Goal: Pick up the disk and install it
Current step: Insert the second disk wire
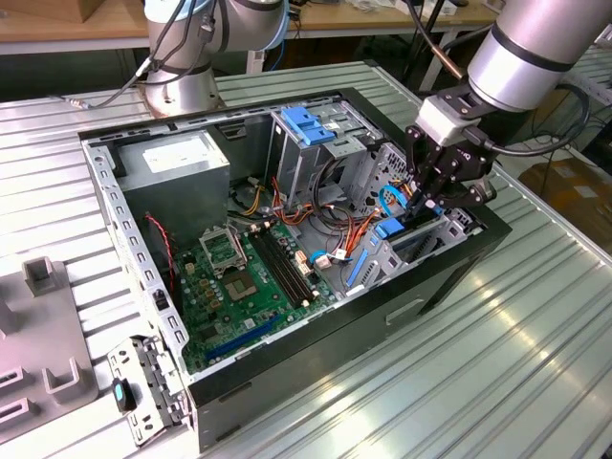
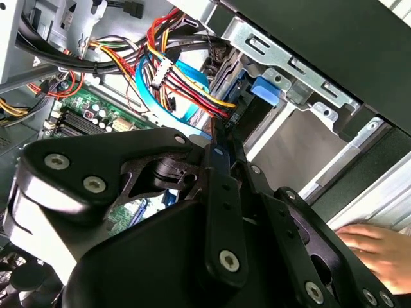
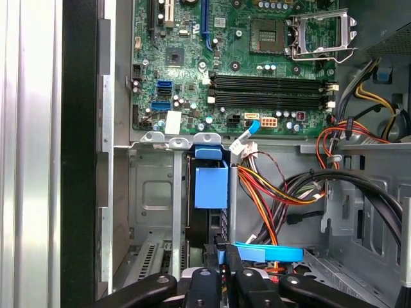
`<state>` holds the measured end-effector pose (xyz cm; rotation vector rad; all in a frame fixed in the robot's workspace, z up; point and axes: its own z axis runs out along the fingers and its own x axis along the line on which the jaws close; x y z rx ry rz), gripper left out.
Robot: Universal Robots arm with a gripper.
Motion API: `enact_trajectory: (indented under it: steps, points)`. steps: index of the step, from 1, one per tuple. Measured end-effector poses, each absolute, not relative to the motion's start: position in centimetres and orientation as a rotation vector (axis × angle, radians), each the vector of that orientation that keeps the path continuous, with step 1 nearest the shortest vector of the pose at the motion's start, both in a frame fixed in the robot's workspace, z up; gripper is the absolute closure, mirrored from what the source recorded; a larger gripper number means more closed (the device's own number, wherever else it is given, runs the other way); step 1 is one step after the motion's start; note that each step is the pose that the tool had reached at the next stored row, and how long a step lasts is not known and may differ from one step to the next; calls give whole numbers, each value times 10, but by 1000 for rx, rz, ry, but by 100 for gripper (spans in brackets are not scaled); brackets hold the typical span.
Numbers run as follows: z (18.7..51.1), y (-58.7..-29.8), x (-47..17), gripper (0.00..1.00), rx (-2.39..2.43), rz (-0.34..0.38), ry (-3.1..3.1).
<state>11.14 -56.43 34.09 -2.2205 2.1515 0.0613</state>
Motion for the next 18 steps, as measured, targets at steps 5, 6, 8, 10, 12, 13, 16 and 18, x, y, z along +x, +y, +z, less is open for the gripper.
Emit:
enact_trajectory:
  steps: [5,6,8,10,12,13,16,18]
  points:
    - [340,-564,111,84,-2221,61,2152]
    - [340,-564,111,84,-2221,61,2152]
    - [340,-564,111,84,-2220,61,2151]
    - [342,-564,111,82,-2219,63,2150]
    - [349,-564,111,76,-2220,62,2151]
    - [351,-564,111,76,-2220,61,2151]
    - [356,-564,111,76,-2220,61,2151]
    - [356,-564,111,84,-2220,61,2151]
